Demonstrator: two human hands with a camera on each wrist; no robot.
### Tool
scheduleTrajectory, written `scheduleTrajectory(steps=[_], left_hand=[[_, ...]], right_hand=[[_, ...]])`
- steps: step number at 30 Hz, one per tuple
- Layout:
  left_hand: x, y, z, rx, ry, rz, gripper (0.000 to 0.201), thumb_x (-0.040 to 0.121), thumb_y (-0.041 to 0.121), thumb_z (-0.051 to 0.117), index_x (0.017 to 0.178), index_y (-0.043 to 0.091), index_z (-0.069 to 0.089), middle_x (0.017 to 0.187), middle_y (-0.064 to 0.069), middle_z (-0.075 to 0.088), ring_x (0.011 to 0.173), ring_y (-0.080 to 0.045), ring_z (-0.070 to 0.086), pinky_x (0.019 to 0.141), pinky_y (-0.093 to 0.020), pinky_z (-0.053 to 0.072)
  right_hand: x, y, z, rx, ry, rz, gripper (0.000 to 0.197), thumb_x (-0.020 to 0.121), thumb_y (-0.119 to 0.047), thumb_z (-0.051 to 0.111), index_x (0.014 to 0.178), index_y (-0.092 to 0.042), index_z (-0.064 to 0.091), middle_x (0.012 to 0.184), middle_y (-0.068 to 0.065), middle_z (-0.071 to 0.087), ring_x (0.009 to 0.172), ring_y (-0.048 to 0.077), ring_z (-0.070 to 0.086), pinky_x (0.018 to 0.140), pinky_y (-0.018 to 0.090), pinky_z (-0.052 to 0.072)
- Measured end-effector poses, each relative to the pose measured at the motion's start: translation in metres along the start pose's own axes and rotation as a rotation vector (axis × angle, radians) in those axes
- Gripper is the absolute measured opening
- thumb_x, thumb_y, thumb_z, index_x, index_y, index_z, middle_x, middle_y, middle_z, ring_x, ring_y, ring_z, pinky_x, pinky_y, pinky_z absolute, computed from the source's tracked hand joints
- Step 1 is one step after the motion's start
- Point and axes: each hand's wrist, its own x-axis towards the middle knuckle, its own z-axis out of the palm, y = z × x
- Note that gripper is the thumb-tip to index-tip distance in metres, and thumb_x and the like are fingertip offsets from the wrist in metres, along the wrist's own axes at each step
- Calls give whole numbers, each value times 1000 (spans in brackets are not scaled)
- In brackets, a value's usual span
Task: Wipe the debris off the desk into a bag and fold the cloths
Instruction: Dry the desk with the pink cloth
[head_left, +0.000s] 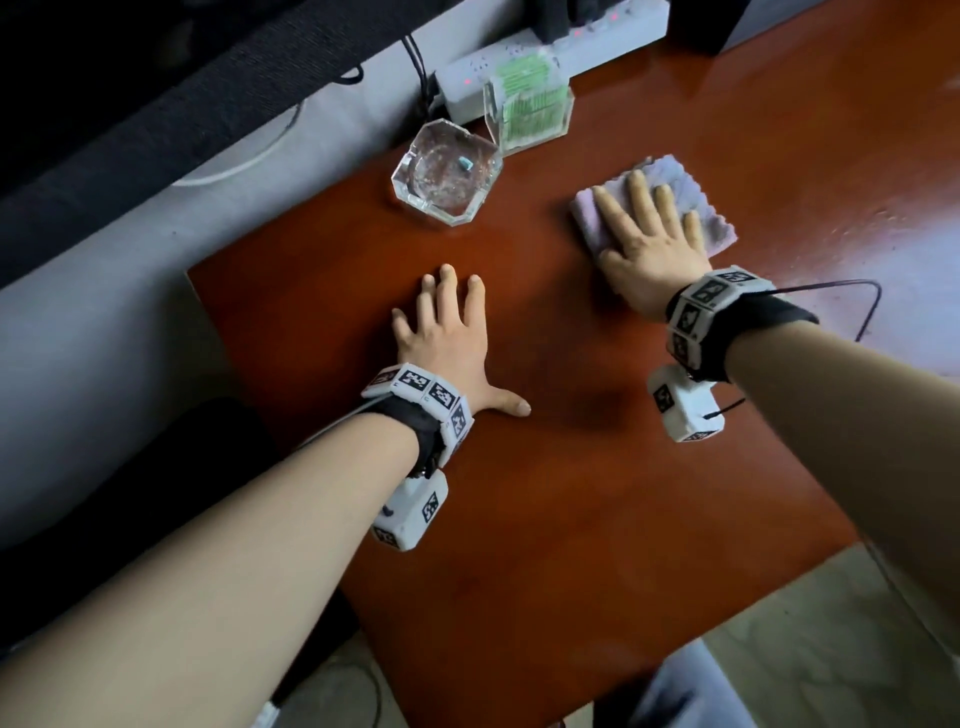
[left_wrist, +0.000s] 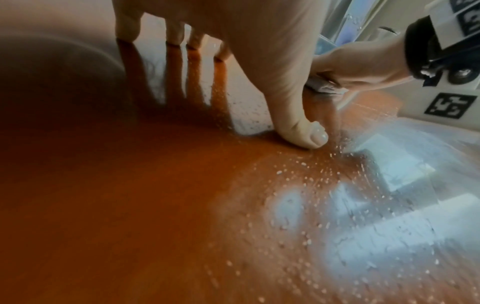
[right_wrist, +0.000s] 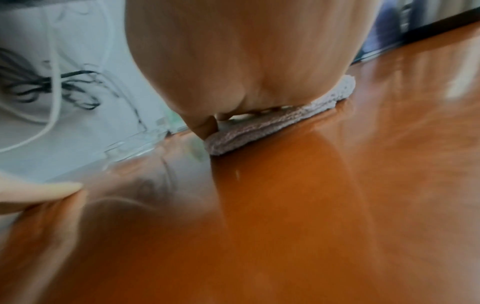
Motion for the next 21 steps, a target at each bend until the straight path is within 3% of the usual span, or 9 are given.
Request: scheduleTrajectory(steps=[3,5,8,10,12,14,17,21], left_hand=[[1,-2,-8,-90,34,-16,132,50,85,70,153,22,16,160,-11,9,147,-34,15,112,-55,29],[6,-1,-17,-210,111,12,99,61,77,72,139,26,41,146,-5,32,133,-28,34,104,-46,37],[15,18,-35,-244,175,137,39,79,61,69,99,28,62,110,4,53,107,-21,52,82,-35,42],[22,40,-46,-226,121,137,32,88,56,63,84,24,60,89,5,57,90,-24,59,70,-32,40],[34,65,-53,-227,87,85,34,92,54,57,83,22,58,80,2,59,81,-29,60,67,-32,40],[44,91,-58,-250,98,59,32,95,51,55,86,21,58,82,-2,62,80,-32,59,68,-34,41],[58,132,-68,-276,152,86,27,98,46,52,88,22,59,87,-1,65,81,-29,60,68,-34,45],[74,183,-70,-302,297,177,17,98,37,56,107,24,62,115,1,54,104,-25,55,82,-38,45]], right_hand=[[-12,13,-3,100,40,237,70,92,-37,35,152,-40,0,161,-2,-14,148,28,-11,118,54,-4],[-17,0,1,151,36,319,73,91,-36,36,152,-37,-2,161,1,-15,148,30,-13,117,56,-4],[-24,-19,10,64,15,107,76,89,-38,39,152,-36,-4,161,3,-16,147,32,-13,116,57,-4],[-28,-12,12,-15,-20,-89,76,90,-41,40,152,-38,-3,161,1,-16,148,30,-12,117,56,-4],[-25,13,6,-50,-48,-203,74,91,-42,41,151,-42,-3,161,-2,-15,148,27,-12,118,52,-5],[-23,48,-4,-32,-48,-194,73,92,-43,41,150,-45,-3,161,-5,-15,148,24,-11,118,50,-5],[-30,111,-20,12,-1,-42,73,93,-44,39,150,-44,-6,161,-4,-16,148,24,-12,118,50,-4],[-55,148,-21,-18,18,28,73,93,-42,36,151,-40,-7,161,-1,-16,148,28,-11,117,53,-1]])
